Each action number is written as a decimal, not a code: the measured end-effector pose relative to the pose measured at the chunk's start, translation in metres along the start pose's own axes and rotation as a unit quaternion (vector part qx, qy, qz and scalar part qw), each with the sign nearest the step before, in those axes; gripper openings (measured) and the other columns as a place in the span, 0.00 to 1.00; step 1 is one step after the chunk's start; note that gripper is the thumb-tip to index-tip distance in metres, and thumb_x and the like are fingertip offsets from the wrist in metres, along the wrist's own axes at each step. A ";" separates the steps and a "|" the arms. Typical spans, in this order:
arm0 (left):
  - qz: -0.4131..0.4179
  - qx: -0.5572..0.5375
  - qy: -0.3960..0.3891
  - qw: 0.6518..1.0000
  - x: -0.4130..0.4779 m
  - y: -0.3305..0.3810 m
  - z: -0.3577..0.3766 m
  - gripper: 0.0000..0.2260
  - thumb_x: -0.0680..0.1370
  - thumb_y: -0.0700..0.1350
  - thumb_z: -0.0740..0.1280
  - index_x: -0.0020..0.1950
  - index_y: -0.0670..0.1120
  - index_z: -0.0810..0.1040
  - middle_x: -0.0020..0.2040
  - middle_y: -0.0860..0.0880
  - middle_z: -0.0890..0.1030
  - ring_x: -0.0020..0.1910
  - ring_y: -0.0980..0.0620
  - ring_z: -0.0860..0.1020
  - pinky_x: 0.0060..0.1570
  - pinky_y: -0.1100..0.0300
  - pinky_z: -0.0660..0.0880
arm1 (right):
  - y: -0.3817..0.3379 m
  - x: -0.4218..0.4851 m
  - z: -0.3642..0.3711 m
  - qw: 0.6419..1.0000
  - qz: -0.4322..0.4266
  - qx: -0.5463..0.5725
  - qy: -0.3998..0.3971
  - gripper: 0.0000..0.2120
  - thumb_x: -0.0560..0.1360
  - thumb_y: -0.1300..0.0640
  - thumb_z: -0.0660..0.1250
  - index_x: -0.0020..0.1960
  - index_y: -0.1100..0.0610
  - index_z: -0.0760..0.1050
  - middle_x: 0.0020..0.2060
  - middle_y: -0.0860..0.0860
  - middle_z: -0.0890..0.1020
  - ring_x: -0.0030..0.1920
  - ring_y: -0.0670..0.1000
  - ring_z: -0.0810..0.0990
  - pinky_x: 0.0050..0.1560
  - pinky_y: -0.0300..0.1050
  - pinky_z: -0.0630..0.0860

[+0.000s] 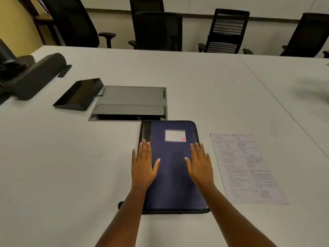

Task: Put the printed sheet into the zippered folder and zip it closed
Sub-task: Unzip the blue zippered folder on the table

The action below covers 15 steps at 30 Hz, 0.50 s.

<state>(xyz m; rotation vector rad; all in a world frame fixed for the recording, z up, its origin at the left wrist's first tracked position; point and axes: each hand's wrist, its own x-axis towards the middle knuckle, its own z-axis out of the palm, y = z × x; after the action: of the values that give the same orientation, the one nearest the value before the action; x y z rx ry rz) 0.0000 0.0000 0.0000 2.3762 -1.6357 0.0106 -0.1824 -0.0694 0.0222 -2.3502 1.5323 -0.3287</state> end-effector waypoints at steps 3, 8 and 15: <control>-0.016 -0.021 -0.012 1.000 -0.004 0.001 0.007 0.32 0.79 0.61 0.37 0.71 0.40 0.61 0.69 0.39 0.72 0.71 0.42 0.64 0.73 0.57 0.35 | 0.008 -0.003 0.011 1.000 0.014 -0.006 -0.005 0.40 0.68 0.36 0.34 0.73 0.56 0.51 0.75 0.56 0.55 0.75 0.57 0.50 0.74 0.55 0.50; -0.024 -0.023 -0.072 0.997 -0.011 0.002 0.021 0.32 0.79 0.61 0.36 0.70 0.40 0.60 0.68 0.39 0.73 0.67 0.41 0.72 0.72 0.57 0.38 | 0.017 -0.007 0.029 0.999 0.028 -0.008 -0.020 0.39 0.68 0.38 0.34 0.74 0.56 0.49 0.75 0.56 0.54 0.75 0.56 0.49 0.74 0.53 0.49; -0.021 -0.010 -0.098 0.995 -0.018 0.002 0.036 0.35 0.79 0.60 0.36 0.68 0.38 0.68 0.66 0.39 0.75 0.64 0.41 0.75 0.74 0.51 0.54 | 0.025 -0.014 0.044 0.998 0.048 -0.001 -0.036 0.43 0.67 0.32 0.30 0.74 0.56 0.50 0.75 0.56 0.55 0.75 0.57 0.50 0.73 0.53 0.48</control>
<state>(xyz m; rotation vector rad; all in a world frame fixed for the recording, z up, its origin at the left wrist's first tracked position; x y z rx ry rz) -0.0131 0.0083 -0.0371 2.4627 -1.6592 -0.2541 -0.1933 -0.0599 -0.0284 -2.2543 1.6050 -0.2174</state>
